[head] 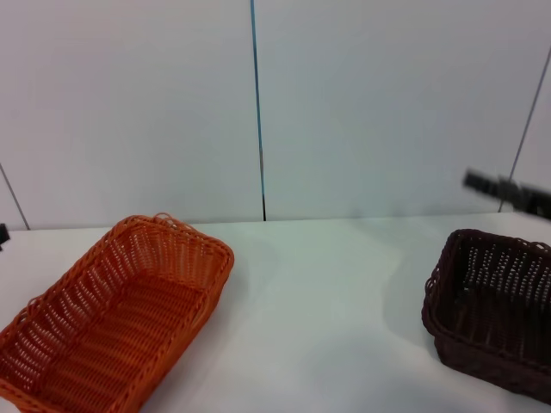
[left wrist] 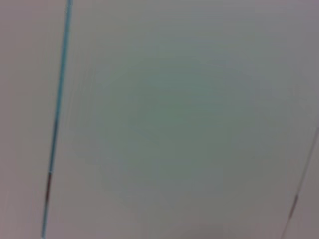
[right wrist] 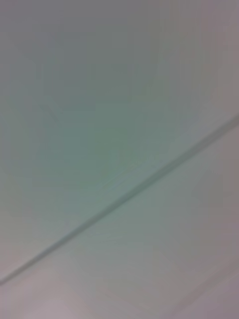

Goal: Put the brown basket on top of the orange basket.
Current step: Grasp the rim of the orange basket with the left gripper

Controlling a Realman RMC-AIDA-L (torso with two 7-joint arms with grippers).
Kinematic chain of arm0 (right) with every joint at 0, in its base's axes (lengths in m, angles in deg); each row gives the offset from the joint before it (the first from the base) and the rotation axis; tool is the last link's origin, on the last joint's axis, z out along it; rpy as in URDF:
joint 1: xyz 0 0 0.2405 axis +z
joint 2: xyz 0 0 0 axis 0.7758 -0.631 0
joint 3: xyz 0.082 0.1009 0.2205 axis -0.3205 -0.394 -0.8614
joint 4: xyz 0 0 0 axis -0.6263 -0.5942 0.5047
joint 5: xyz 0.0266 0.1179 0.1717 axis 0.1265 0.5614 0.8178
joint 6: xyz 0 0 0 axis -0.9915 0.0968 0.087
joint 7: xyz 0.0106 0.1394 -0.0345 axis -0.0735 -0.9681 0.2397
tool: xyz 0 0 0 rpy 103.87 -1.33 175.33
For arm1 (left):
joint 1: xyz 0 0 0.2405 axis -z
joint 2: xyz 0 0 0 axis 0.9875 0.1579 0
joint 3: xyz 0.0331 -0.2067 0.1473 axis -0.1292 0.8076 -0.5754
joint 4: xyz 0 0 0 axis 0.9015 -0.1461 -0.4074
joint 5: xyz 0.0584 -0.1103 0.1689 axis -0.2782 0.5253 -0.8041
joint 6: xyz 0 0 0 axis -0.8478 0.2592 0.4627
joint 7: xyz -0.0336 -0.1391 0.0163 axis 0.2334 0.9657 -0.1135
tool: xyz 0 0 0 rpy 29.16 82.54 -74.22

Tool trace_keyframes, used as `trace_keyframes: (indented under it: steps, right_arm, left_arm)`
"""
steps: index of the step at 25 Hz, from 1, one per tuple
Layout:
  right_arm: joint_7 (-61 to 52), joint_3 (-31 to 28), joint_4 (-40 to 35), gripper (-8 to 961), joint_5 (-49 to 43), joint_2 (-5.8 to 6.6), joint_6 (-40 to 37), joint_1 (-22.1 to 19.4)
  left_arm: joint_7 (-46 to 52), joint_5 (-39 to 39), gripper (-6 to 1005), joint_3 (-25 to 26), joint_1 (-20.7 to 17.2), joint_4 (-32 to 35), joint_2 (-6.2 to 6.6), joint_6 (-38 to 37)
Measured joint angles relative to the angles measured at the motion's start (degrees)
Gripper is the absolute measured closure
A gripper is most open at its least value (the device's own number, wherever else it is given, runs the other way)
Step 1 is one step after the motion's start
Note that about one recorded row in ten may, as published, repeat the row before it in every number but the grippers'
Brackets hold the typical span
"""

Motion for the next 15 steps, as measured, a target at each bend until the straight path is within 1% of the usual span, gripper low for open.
trace_keyframes:
  steps: [1,2,3,5,9,12,14,15]
  right_arm:
    - [0.0,0.0,0.1,65,4.5,0.0,-3.7,0.0]
    - [0.0,0.0,0.1,64,10.9,-0.02,-8.7,0.0]
    - [0.0,0.0,0.1,64,10.9,-0.02,-8.7,0.0]
    - [-0.4,0.1,0.2,63,15.6,-0.02,-12.5,0.3]
    - [-2.2,0.1,-0.1,61,20.0,-0.05,-15.3,0.6]
    - [-2.4,1.1,-1.0,59,24.0,-0.22,-17.7,0.6]
    - [-2.0,2.2,-1.7,56,26.5,-0.29,-19.1,0.7]
    - [-1.3,3.1,-2.7,55,29.1,-0.3,-20.5,0.9]
  left_arm:
    - [0.0,0.0,233,0.5,0.0,0.1,-0.04,0.0]
    - [0.1,0.1,233,1.3,0.1,0.2,-0.08,-0.1]
    - [0.2,0.1,233,1.9,0.3,0.3,-0.09,-0.3]
    - [0.6,0.1,233,2.0,0.6,0.3,-0.09,-0.3]
    - [0.5,-0.4,233,1.3,1.6,0.2,-0.36,1.6]
    - [0.2,-0.5,233,-0.5,2.2,0.1,-0.74,4.8]
    - [0.2,-0.5,233,-3.2,2.5,0.1,-0.88,7.1]
    - [0.5,-0.6,233,-6.4,3.0,0.1,-0.96,9.0]
